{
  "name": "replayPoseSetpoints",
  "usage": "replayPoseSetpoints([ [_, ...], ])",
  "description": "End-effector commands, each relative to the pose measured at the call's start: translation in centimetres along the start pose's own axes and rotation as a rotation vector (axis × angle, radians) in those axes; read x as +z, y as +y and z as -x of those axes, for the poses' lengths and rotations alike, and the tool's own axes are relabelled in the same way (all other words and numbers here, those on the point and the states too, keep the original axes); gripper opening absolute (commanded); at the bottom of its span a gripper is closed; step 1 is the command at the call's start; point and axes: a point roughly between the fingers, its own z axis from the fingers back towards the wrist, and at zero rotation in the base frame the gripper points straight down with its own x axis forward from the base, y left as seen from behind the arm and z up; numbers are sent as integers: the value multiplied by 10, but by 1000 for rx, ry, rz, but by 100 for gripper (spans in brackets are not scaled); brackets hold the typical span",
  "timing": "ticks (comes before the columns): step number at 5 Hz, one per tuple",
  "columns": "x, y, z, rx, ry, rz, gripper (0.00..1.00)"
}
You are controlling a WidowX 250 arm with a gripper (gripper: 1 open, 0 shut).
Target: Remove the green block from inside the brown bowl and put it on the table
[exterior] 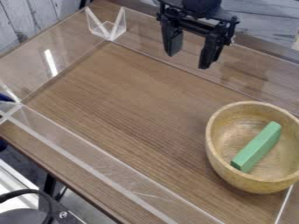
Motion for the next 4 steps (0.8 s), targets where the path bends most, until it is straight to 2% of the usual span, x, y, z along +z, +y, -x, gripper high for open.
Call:
replayPoseSetpoints([
  [1,-5,-9,0,-12,14,3,100],
  [4,-18,-74,-3,-130,10,33,100],
])
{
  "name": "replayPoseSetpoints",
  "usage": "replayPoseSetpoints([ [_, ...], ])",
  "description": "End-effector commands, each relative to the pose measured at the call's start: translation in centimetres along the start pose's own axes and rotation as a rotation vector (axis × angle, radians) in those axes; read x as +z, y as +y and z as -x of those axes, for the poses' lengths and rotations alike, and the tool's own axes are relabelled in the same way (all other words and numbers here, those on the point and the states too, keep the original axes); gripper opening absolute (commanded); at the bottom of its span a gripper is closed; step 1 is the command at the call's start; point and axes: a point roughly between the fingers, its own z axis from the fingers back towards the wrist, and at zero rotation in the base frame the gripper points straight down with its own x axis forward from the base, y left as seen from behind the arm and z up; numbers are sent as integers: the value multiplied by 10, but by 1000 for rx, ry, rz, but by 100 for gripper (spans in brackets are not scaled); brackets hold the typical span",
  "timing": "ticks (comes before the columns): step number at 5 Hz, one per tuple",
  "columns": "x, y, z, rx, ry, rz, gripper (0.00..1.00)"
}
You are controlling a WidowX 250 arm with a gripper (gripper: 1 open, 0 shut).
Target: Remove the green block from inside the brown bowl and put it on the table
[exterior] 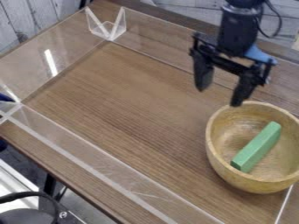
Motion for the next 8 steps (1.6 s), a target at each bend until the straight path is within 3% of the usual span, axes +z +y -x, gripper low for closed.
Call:
replayPoseSetpoints([
  [1,11,-25,-11,-47,-72,16,100],
  [3,-2,-45,-18,-101,-69,20,100],
  [4,-5,-46,-19,-104,-71,21,0],
  [8,-14,-43,-28,-128,-95,34,0],
])
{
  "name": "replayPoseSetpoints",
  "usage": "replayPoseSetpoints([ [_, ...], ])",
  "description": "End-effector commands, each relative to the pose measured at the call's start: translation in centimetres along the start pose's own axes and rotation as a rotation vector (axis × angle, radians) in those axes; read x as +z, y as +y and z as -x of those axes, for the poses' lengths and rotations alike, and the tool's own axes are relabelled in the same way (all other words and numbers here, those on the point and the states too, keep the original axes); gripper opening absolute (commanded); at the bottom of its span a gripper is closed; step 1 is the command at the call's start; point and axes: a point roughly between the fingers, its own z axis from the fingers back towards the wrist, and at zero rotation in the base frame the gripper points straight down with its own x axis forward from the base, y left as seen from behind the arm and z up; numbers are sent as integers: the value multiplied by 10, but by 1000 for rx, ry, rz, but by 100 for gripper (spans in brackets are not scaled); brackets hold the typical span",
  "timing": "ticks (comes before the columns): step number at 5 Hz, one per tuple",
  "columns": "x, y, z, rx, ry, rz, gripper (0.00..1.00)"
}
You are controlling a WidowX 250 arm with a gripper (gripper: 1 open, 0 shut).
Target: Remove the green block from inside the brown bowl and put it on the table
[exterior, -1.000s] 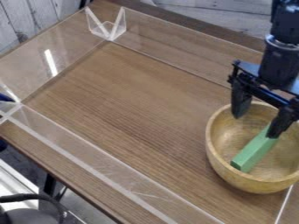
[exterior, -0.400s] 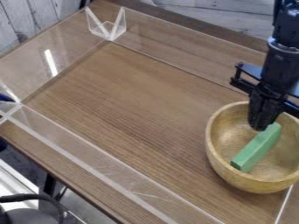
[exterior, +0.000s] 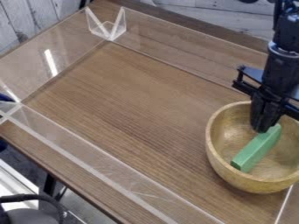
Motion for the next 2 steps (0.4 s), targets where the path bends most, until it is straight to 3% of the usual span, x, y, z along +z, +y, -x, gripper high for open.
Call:
replayPoseSetpoints([
  [1,15,2,-10,-1,-71,13,0],
  [2,15,3,-10,-6,-79,18,0],
])
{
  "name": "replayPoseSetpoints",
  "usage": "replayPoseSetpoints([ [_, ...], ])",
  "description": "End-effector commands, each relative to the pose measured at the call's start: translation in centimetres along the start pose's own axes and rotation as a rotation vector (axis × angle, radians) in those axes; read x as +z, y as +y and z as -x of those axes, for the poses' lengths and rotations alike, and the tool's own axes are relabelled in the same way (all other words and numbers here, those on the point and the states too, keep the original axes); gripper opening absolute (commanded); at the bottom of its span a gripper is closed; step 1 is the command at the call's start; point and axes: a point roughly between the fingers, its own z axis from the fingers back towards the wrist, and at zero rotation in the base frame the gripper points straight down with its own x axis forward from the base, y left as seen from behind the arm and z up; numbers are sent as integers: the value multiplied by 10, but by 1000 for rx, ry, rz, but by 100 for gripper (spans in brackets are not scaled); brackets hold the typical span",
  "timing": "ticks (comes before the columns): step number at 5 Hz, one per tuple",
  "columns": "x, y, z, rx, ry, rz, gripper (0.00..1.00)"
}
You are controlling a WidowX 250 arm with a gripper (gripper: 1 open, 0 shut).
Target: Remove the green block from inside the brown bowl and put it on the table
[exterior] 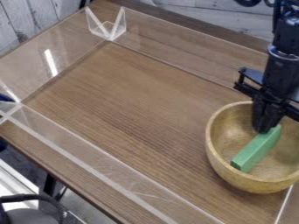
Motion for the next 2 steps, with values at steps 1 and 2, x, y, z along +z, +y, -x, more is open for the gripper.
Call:
replayPoseSetpoints([
  [1,15,2,-6,-1,-61,11,0],
  [2,14,3,-7,-6,-68,15,0],
])
